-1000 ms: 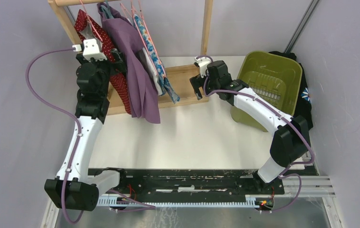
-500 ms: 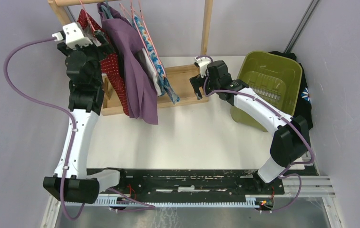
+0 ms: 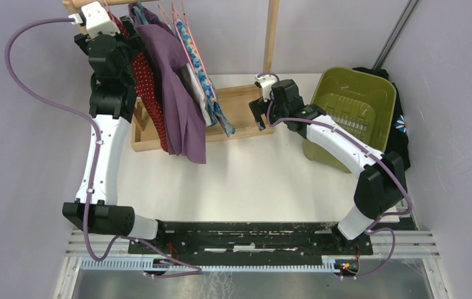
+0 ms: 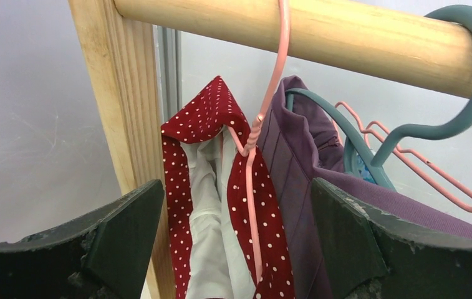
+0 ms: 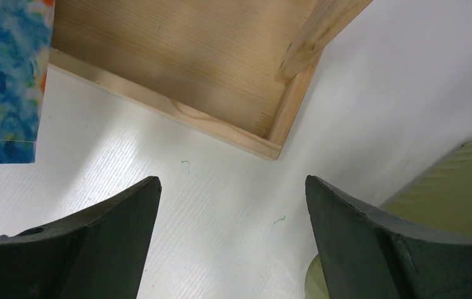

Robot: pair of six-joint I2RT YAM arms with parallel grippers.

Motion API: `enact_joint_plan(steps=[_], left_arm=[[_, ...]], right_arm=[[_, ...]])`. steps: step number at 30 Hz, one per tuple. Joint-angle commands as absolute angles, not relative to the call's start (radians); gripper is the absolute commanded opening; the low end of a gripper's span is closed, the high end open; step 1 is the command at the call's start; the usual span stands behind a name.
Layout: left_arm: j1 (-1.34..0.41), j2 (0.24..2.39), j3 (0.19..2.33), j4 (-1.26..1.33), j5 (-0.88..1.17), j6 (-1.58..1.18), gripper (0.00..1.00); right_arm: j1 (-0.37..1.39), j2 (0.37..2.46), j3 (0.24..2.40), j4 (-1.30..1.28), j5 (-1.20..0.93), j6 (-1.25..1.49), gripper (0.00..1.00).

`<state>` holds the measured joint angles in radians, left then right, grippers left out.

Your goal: Remove the skirt from the hanger

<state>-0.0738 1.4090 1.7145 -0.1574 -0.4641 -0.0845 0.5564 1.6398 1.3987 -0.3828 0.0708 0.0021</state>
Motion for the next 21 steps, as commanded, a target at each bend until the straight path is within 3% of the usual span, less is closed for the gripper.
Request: enact_joint_plan(steps=[1, 21], left_arm=[[-0.072, 1.435, 1.799, -0.202, -0.536, -0.086, 0.93], [-0.072, 1.536, 1.876, -0.327, -0.623, -0.018, 0.83]], right_arm=[[0.561, 1.632, 1.412, -0.356, 0.095, -0.005, 0.92], [0.562, 1.620, 1.381, -0.326, 0.091, 0.002, 0.92]])
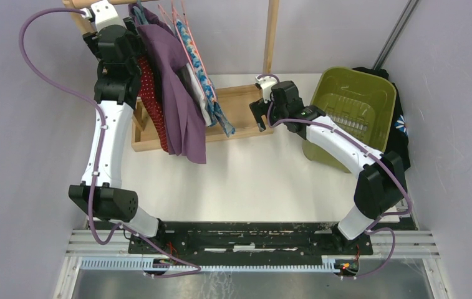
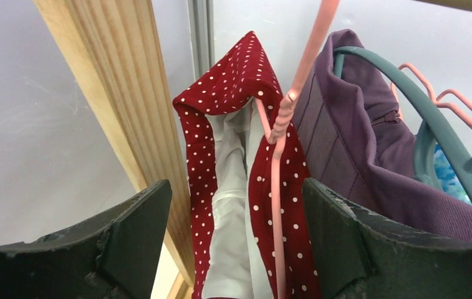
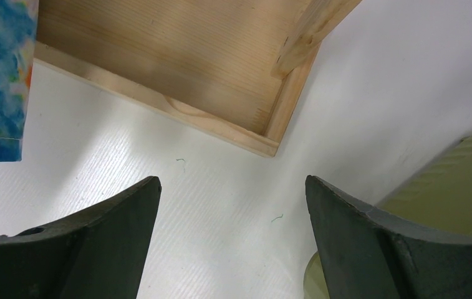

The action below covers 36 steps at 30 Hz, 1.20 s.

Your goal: Remove the skirt from the hanger

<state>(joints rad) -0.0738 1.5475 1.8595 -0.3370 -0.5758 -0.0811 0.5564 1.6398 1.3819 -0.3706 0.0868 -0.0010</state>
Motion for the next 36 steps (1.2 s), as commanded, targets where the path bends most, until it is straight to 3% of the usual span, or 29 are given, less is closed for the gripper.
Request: enact_joint_plan(steps=[1, 12, 15, 21, 23, 27, 36], left_arm=[[-0.072, 1.537, 1.875, -0.328, -0.626, -0.014, 0.81], [-0.070, 1.548, 1.836, -0.311, -0.701, 0.046, 0.68], [-0.070, 1.565, 1.836, -0.319, -0.727, 0.061, 0.59], [-0.070, 1.576, 1.847, -0.337, -0.756, 0.069, 0.56], [-0.069, 1.575, 1.850, -0.329, -0.758, 0.083, 0.45], [-0.069, 1.576, 1.851, -0.294, -0.777, 0.107, 0.06], [-0.069, 1.564, 1.848, -0.237, -0.729, 0.144, 0.03]], right_arm=[[0.563, 1.621, 1.381, -0.325, 0.091, 0.004, 0.92], [0.562, 1.617, 1.363, -0.319, 0.098, 0.002, 0.92], [0.562, 1.614, 1.355, -0.316, 0.102, 0.000, 0.92], [0.562, 1.618, 1.354, -0.314, 0.103, 0.000, 0.92], [0.562, 1.618, 1.355, -0.314, 0.102, 0.001, 0.92], [0.561, 1.618, 1.351, -0.313, 0.101, 0.003, 0.92], [0.563, 1.625, 1.350, -0.310, 0.103, 0.002, 0.92]])
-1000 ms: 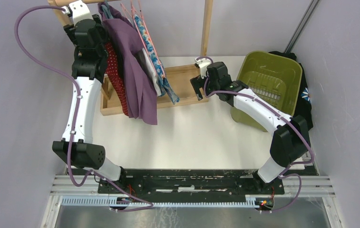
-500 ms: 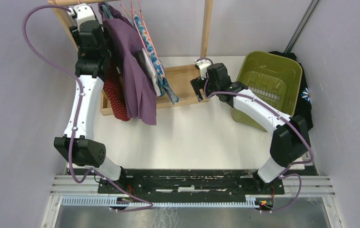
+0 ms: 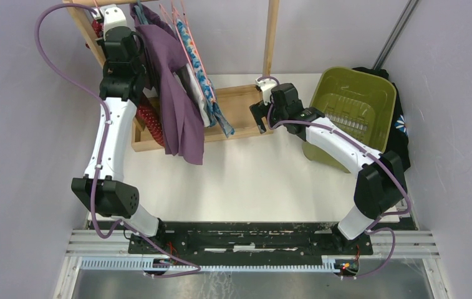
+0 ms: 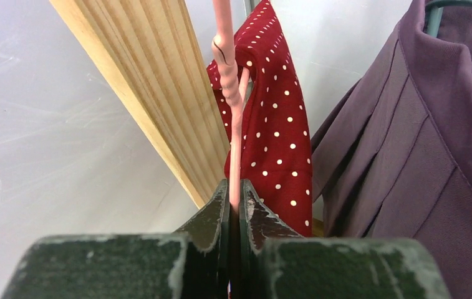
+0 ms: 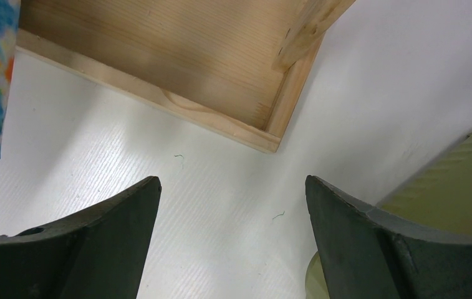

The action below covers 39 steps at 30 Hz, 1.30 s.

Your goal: Remove the skirt from the hanger

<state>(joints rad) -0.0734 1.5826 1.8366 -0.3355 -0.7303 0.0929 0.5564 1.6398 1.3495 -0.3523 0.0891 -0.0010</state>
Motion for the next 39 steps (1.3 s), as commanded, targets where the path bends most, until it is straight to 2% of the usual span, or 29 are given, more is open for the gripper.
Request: enact_joint_plan(steps=[1, 19, 39], left_arm=[[-0.068, 1.558, 1.849, -0.228, -0.721, 0.144, 0.03], [-0.069, 1.462, 1.959, -0.281, -0.617, 0.072, 0.03], [-0.081, 1.202, 1.611, -0.419, -0.412, -0.135, 0.03]], right_arm=[[0.562, 1.627, 1.350, -0.310, 0.103, 0.002, 0.92], [0.562, 1.653, 1.357, -0.313, 0.091, 0.004, 0.92], [0.596, 1.549, 1.368, -0.366, 0.000, 0.022, 0.87]])
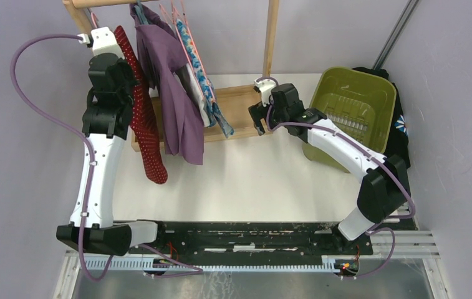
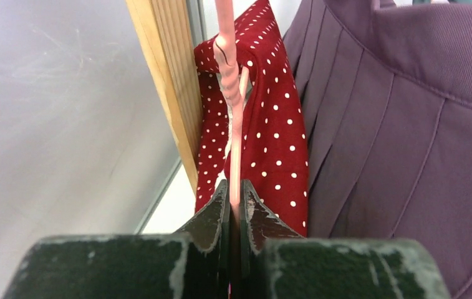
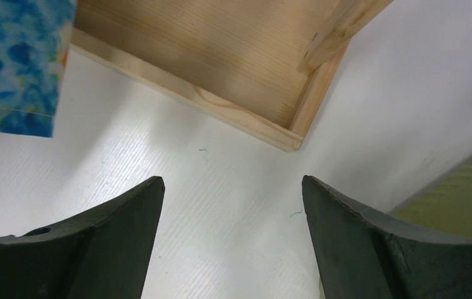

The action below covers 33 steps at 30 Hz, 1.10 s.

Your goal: Remove the skirt from the hanger

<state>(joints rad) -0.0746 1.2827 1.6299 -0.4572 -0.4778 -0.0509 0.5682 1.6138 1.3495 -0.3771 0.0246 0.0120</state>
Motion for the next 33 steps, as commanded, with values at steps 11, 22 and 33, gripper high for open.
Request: enact_joint_plan(steps=[11, 22, 33], left_arm=[[-0.109, 1.104, 1.557, -0.461, -0.090, -0.175, 0.03], [-0.111, 0.989, 1.573, -0.565, 0.177, -0.184, 0.03], [-0.111, 0.848, 1.686, -0.611, 0.214, -0.181, 0.03]], right_arm=[[0.653, 1.536, 1.397, -0.383, 0.009, 0.012, 0.87], [0.653, 1.550, 1.406, -0.407, 0.142, -0.019, 0.88], [0.654, 1.498, 1.422, -0.451, 0.156, 0.016, 0.87]])
